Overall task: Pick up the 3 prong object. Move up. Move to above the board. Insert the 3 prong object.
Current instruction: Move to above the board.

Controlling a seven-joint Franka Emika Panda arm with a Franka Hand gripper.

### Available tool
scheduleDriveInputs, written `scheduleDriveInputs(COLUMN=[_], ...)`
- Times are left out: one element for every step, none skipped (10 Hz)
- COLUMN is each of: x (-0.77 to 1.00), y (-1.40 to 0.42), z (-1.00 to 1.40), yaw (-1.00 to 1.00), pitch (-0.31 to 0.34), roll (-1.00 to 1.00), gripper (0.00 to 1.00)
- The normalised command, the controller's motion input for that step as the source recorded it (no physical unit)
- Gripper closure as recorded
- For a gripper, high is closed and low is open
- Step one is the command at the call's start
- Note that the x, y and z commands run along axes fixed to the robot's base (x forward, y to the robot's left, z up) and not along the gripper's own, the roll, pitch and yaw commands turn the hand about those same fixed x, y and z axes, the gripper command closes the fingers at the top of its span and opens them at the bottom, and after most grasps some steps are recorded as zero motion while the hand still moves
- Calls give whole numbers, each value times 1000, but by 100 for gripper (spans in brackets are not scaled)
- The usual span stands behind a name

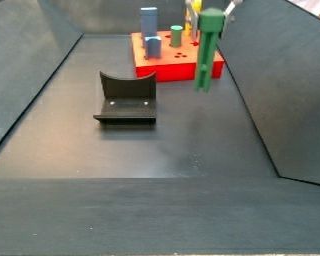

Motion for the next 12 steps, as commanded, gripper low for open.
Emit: scheduleDriveInputs(x=[91,79,74,59,57,50,36,26,18,15,146,149], y=[80,78,77,73,72,67,53,41,33,24,-1000,-1000], z=[1000,1000,1000,1000,1000,998,827,656,486,260,164,147], yaw=[-142,-108,-90,-55,-46,-37,-33,-30,-28,-26,-238,-221], pitch=[62,81,78,75,75,78,82,80,82,82,245,235], roll=[38,24,21,27,28,26,24,23,23,26,98,98], gripper=[100,100,100,100,100,100,100,100,100,100,100,100])
